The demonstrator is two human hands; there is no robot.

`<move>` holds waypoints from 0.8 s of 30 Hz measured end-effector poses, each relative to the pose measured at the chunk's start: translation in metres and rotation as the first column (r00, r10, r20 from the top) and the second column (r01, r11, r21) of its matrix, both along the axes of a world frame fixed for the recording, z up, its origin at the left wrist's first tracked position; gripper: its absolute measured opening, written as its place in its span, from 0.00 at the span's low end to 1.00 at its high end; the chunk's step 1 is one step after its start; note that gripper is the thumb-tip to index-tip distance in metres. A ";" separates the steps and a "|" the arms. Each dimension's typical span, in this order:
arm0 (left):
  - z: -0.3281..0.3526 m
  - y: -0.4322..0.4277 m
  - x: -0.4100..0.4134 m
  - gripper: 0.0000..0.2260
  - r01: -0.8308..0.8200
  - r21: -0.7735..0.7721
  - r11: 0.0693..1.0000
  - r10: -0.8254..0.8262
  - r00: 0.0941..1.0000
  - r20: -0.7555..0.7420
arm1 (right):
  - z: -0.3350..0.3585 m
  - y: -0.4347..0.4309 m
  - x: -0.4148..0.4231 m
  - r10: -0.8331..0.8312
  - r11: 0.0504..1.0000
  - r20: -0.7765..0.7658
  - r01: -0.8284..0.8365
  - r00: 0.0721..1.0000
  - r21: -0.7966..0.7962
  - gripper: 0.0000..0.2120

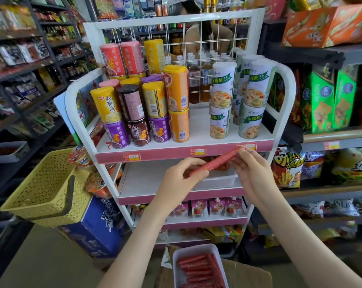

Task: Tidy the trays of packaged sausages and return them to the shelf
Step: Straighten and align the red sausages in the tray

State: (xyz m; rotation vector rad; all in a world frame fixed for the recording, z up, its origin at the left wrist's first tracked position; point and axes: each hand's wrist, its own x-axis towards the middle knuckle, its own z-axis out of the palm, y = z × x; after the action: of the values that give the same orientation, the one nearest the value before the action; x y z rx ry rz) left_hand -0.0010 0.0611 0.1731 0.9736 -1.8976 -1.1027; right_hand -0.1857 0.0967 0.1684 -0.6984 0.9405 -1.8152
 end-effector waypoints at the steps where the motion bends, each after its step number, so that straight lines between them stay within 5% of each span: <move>1: -0.001 0.002 0.001 0.08 -0.004 0.026 1.000 0.005 1.000 -0.021 | -0.002 -0.001 0.001 0.036 0.999 0.028 -0.035 0.999 -0.023 0.04; 7: -0.010 0.011 0.001 0.07 -0.090 0.039 0.995 0.093 0.992 -0.090 | -0.004 -0.003 0.019 0.240 0.968 -0.014 -0.240 0.971 -0.066 0.15; 13: -0.008 0.022 -0.001 0.10 -0.078 0.142 0.987 0.135 0.881 -0.454 | -0.015 -0.007 0.029 0.285 0.955 0.353 -0.294 0.891 -0.029 0.11; 19: -0.014 0.021 -0.009 0.08 -0.195 -0.197 0.961 0.121 0.935 -0.334 | -0.025 -0.008 0.044 0.299 0.923 0.552 -0.383 0.778 0.039 0.16; 21: -0.015 0.020 -0.010 0.08 -0.217 -0.281 0.935 0.134 0.949 -0.286 | -0.031 -0.009 0.043 0.349 0.899 0.526 -0.436 0.776 0.047 0.21; 24: -0.017 0.018 -0.009 0.10 -0.229 -0.339 0.912 0.156 0.961 -0.229 | -0.037 -0.008 0.041 0.416 0.880 0.135 -0.436 0.899 0.187 0.25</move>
State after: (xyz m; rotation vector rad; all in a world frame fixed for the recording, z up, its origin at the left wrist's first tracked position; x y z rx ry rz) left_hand -0.0098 0.0795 0.1558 0.7896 -1.7198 -0.6715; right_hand -0.1451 0.0890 0.1309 -0.6239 0.8280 -1.3223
